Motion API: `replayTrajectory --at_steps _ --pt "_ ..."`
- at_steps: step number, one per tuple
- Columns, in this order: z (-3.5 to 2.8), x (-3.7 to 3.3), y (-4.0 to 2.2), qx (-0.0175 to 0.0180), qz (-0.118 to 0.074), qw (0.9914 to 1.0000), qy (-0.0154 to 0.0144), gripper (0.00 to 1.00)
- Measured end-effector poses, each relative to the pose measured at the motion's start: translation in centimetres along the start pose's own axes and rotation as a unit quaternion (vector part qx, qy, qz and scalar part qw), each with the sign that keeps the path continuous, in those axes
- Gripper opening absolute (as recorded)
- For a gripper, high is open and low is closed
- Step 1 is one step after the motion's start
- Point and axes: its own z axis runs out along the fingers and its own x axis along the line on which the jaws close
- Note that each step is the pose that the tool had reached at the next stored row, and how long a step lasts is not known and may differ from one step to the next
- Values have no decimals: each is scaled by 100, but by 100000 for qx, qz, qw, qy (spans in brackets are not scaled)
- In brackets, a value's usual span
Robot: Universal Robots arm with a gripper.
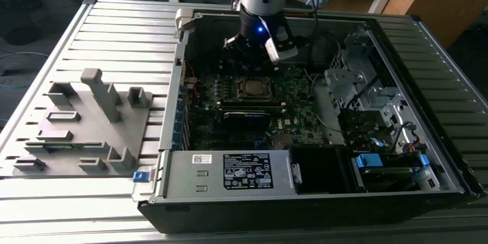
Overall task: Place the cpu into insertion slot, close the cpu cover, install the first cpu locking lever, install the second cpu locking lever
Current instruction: 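Install the first cpu locking lever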
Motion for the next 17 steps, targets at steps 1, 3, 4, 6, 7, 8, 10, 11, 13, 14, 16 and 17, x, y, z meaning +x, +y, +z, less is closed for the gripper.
replayTrajectory --at_steps 1,3,4,6,7,8,10,11,13,14,16,17 --pt "0 9 -1 -1 3 100000 -1 11" --pt "1 24 -2 -1 2 100000 0 11" --pt "1 31 -2 2 4 100000 -2 11" --pt "1 43 -3 -1 3 100000 -1 11" --pt "1 47 -3 -2 3 100000 -2 11" --pt "1 50 -3 -1 2 100000 -1 11" --pt "1 51 -4 1 -7 100000 1 11" --pt "1 53 -4 -1 0 100000 -2 11" --pt "1 53 -4 0 -1 100000 0 11" --pt "1 55 -4 2 3 100000 -1 11" --pt "1 63 -5 -3 7 100000 -4 11" --pt "1 68 -5 -3 1 100000 -1 11"
